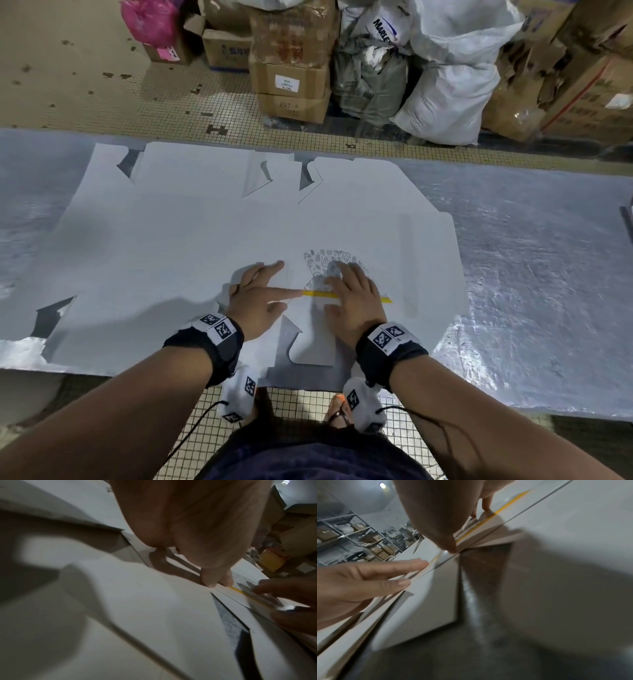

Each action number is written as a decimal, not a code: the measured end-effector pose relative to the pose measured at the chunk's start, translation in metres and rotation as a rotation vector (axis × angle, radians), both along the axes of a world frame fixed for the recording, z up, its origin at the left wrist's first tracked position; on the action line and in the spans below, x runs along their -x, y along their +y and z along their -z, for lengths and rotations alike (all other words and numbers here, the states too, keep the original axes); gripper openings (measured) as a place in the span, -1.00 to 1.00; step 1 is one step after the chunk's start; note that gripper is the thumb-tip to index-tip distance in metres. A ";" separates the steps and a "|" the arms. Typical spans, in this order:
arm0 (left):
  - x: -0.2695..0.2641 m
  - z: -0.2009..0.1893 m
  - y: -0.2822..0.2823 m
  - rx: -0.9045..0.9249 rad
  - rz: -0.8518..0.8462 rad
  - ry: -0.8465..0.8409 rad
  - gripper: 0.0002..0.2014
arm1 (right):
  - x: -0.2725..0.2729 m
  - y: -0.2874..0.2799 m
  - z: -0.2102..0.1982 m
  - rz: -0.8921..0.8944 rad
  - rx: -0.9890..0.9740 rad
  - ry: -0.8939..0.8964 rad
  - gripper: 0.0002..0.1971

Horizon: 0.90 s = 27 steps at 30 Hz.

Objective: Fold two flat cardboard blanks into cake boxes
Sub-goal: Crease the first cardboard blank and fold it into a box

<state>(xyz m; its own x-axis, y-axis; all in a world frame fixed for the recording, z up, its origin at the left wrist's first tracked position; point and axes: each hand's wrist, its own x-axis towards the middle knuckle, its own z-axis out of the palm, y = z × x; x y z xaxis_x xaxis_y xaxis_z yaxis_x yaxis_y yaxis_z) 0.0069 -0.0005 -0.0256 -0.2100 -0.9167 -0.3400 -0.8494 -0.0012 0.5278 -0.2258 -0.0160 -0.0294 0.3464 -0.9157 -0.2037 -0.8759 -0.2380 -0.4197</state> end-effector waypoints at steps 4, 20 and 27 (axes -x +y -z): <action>-0.005 0.000 -0.004 -0.015 -0.086 0.109 -0.46 | -0.029 -0.002 -0.003 0.117 -0.101 0.053 -0.21; -0.023 0.007 -0.001 -0.206 -0.047 -0.297 -0.26 | -0.050 -0.001 0.004 0.265 -0.094 0.054 0.00; -0.022 0.004 -0.002 -0.223 -0.025 -0.346 -0.26 | -0.053 -0.001 0.004 0.309 -0.079 -0.006 -0.09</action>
<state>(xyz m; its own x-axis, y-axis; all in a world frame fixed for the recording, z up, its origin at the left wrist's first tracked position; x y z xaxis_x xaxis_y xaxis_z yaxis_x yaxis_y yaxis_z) 0.0284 -0.0030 -0.0296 -0.0270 -0.8160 -0.5774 -0.9749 -0.1063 0.1957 -0.1732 -0.0171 -0.0332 0.0554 -0.9591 -0.2776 -0.8990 0.0731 -0.4319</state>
